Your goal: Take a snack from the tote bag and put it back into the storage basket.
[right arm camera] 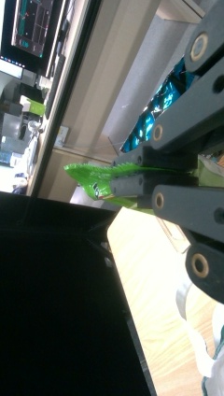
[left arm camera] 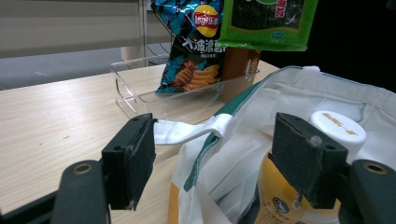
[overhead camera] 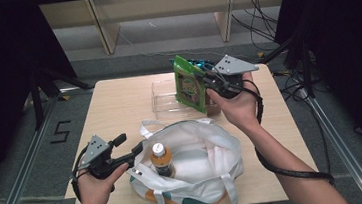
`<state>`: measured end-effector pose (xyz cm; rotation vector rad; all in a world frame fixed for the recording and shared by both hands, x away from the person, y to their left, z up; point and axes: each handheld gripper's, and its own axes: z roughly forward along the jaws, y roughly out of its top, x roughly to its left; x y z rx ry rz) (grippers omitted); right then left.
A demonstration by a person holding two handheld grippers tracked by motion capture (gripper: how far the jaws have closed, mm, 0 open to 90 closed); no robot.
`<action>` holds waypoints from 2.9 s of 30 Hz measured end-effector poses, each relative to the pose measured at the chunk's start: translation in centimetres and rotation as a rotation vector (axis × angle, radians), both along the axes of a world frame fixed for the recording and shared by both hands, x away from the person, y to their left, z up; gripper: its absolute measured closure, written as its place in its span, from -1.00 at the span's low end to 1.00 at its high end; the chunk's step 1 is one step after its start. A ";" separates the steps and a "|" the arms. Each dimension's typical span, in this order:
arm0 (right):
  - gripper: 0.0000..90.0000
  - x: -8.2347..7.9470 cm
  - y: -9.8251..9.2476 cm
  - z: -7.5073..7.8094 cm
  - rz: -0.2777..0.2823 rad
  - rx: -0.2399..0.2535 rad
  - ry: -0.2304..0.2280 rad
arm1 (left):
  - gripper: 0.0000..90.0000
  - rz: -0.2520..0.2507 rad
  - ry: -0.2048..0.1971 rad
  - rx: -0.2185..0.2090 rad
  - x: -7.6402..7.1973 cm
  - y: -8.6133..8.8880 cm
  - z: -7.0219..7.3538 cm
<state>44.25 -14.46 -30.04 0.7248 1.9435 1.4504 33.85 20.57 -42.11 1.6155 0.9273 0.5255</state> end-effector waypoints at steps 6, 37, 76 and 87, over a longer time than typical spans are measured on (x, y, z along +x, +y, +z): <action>1.00 0.2 0.0 -0.2 -0.013 0.016 0.033 | -0.34 0.006 0.001 0.005 -0.1 0.0 0.1; 1.00 2.8 0.4 -1.8 -0.068 0.018 0.030 | -0.33 0.008 0.001 0.004 0.0 0.1 -0.1; 1.00 5.0 1.3 -3.0 -0.106 -0.006 0.028 | -0.33 0.005 -0.001 0.004 -0.1 0.0 -0.1; 1.00 5.6 1.4 -3.2 -0.125 -0.010 0.026 | -0.33 0.005 0.003 0.006 -0.1 0.1 -0.1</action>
